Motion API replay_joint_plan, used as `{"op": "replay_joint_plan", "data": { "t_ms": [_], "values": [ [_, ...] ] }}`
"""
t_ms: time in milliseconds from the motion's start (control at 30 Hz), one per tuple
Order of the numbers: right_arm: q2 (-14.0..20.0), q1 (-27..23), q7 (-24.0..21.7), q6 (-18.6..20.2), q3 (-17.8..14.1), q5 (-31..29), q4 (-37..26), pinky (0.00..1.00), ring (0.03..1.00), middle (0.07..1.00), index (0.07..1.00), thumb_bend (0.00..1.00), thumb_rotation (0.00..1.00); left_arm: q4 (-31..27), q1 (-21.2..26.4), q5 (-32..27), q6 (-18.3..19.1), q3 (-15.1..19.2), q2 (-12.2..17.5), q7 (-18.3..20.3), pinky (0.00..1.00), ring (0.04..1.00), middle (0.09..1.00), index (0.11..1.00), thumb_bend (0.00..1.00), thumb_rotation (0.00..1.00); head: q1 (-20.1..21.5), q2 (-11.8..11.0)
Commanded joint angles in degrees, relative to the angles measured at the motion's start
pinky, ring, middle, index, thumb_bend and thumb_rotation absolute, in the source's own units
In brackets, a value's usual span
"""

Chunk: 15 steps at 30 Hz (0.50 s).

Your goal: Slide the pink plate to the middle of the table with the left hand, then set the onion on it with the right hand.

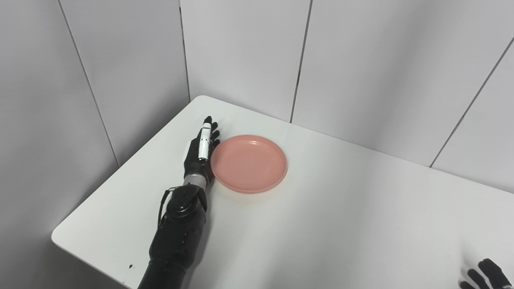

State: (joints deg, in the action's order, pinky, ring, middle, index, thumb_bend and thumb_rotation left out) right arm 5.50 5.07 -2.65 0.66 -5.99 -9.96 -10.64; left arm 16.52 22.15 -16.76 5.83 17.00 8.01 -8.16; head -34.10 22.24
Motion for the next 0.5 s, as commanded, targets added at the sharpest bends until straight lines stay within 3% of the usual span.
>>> {"op": "replay_joint_plan", "data": {
  "t_ms": [0, 267, 467],
  "values": [
    [-0.40, 1.17, 0.00, -1.52, -0.25, 0.12, 0.78, 0.76, 0.839, 0.870, 0.816, 0.80, 0.82, 1.01, 1.72, -0.69, 1.31, -1.45, -0.60, 2.36, 0.95, 0.947, 0.944, 0.931, 0.38, 1.00, 0.44, 0.13],
    [-0.57, 1.28, -0.08, -2.62, -0.04, 0.35, 1.20, 0.74, 0.853, 0.883, 0.825, 0.78, 0.82, 2.54, 2.74, 0.19, 0.97, -3.10, -0.55, 3.54, 0.92, 0.931, 0.932, 0.924, 0.40, 1.00, 1.14, 0.34],
    [-1.25, 1.42, 0.58, -2.23, 0.10, 1.40, 0.56, 0.77, 0.883, 0.907, 0.848, 0.82, 0.83, 2.92, 3.45, 0.72, 0.73, -4.64, -1.11, 4.83, 0.91, 0.929, 0.932, 0.912, 0.40, 1.00, 2.49, 0.81]
  ]
}}
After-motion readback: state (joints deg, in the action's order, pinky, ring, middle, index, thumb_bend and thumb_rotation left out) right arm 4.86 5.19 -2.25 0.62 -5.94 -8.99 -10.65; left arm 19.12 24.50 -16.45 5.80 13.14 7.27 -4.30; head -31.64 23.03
